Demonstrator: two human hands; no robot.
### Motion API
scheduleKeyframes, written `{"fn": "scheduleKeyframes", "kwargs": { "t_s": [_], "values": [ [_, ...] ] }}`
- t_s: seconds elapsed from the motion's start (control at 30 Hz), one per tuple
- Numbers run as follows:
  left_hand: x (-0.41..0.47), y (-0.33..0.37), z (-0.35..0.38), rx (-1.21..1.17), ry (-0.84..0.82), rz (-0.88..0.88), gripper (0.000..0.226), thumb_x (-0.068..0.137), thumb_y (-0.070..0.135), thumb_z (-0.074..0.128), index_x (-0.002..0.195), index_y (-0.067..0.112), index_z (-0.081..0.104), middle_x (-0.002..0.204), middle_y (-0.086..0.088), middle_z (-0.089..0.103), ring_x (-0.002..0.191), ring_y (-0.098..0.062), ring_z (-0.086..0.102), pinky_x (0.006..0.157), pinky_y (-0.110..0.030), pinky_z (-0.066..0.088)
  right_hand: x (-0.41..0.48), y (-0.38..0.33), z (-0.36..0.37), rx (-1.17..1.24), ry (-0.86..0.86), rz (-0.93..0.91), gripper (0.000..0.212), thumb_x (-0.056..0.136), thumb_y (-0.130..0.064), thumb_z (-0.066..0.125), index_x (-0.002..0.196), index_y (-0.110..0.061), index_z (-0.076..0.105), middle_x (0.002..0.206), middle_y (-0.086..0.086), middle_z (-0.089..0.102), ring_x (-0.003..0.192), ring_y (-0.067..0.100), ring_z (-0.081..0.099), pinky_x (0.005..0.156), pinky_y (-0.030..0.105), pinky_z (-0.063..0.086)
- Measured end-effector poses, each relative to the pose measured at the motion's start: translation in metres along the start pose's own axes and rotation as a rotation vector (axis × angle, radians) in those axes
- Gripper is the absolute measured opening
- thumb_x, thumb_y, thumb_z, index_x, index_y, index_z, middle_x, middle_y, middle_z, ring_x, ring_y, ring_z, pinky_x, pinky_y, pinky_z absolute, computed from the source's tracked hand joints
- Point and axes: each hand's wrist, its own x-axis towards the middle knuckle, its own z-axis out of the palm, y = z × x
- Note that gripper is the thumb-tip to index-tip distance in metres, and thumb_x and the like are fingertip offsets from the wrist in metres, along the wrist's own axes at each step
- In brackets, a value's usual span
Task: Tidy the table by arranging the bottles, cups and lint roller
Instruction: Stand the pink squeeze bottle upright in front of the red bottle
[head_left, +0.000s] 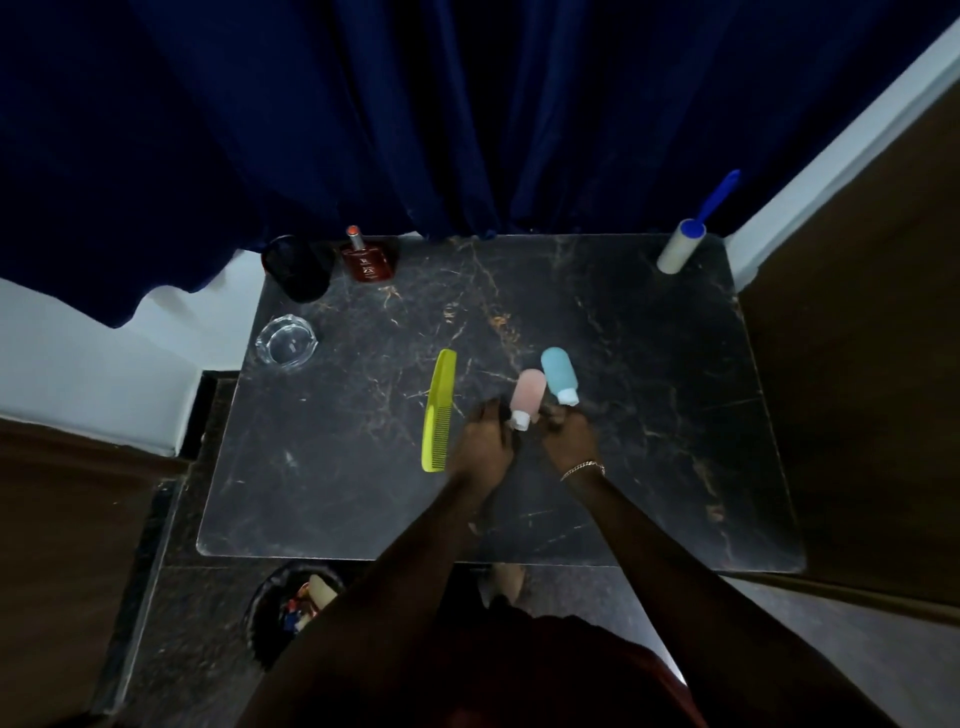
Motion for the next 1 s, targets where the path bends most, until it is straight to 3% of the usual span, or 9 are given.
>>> {"fn": "scheduleKeyframes", "kwargs": {
  "t_s": [0.17,0.3,0.37,0.43,0.57,0.67,0.73,0.87,1.0],
  "values": [
    [0.021,0.008,0.003,-0.215,0.066,-0.171,0.029,0.104,0.021,0.055,0.127,0.006,0.065,0.126,-0.016,0.070,0.117,-0.033,0.064,0.098,-0.040,0.051,0.013,0.006,0.003,0.103,-0.040,0.091,0.020,0.091,-0.008,0.059,0.102,0.002,0.073,0.105,0.018,0.073,0.106,0.032,0.067,0.092,0.029,0.050],
    [0.034,0.014,0.007,-0.248,0.046,-0.229,0.027,0.102,0.023,0.059,0.122,0.007,0.069,0.123,-0.016,0.073,0.114,-0.033,0.066,0.094,-0.038,0.052,0.024,0.003,0.009,0.160,-0.054,0.117,0.008,0.090,-0.010,0.063,0.082,-0.007,0.063,0.083,0.012,0.065,0.091,0.031,0.067,0.093,0.035,0.054],
    [0.038,0.015,0.009,-0.284,0.031,-0.252,0.025,0.101,0.020,0.061,0.119,0.006,0.072,0.120,-0.016,0.074,0.113,-0.033,0.068,0.097,-0.040,0.053,0.027,0.002,0.010,0.159,-0.083,0.100,0.012,0.090,-0.011,0.065,0.081,-0.002,0.066,0.078,0.009,0.063,0.082,0.022,0.062,0.087,0.028,0.052],
    [0.040,0.015,0.011,-0.329,0.018,-0.282,0.025,0.100,0.015,0.062,0.119,0.004,0.073,0.121,-0.017,0.075,0.113,-0.033,0.069,0.100,-0.044,0.054,0.030,0.001,0.010,0.201,-0.121,0.108,0.019,0.091,-0.010,0.067,0.090,0.008,0.071,0.081,0.014,0.066,0.081,0.020,0.059,0.088,0.033,0.052],
    [0.036,0.015,0.009,-0.451,0.034,-0.341,0.022,0.097,0.006,0.065,0.115,-0.001,0.075,0.118,-0.019,0.075,0.112,-0.033,0.070,0.101,-0.046,0.055,0.030,0.003,0.010,0.351,-0.140,0.190,0.019,0.089,0.004,0.062,0.100,0.020,0.066,0.083,0.024,0.064,0.077,0.029,0.058,0.085,0.047,0.053],
    [0.030,0.013,0.005,-0.510,0.038,-0.350,0.023,0.095,0.005,0.067,0.116,0.000,0.074,0.116,-0.018,0.076,0.110,-0.032,0.071,0.101,-0.047,0.055,0.026,0.004,0.008,0.393,-0.144,0.206,0.023,0.089,0.002,0.064,0.108,0.015,0.066,0.092,0.035,0.068,0.078,0.031,0.060,0.090,0.050,0.053],
    [0.027,0.011,0.001,-0.536,0.045,-0.358,0.025,0.094,0.005,0.068,0.118,-0.001,0.073,0.115,-0.019,0.076,0.109,-0.034,0.071,0.100,-0.048,0.056,0.023,0.000,0.008,0.369,-0.152,0.185,0.023,0.089,-0.003,0.067,0.108,0.009,0.067,0.100,0.034,0.070,0.081,0.031,0.063,0.094,0.052,0.055],
    [0.026,0.003,-0.013,-0.579,0.076,-0.375,0.029,0.092,0.003,0.070,0.121,0.000,0.072,0.116,-0.019,0.076,0.110,-0.033,0.071,0.101,-0.047,0.056,0.020,-0.014,0.012,0.309,-0.178,0.108,0.022,0.090,-0.008,0.067,0.107,0.006,0.068,0.098,0.033,0.072,0.081,0.033,0.066,0.093,0.054,0.055],
    [0.027,-0.008,-0.030,-0.721,0.116,-0.373,0.034,0.091,-0.012,0.064,0.125,-0.013,0.063,0.111,-0.028,0.072,0.101,-0.039,0.068,0.101,-0.050,0.053,0.017,-0.037,0.019,0.262,-0.181,0.023,0.019,0.088,-0.008,0.069,0.101,0.006,0.071,0.092,0.030,0.074,0.084,0.041,0.071,0.087,0.052,0.057]
  ]
}}
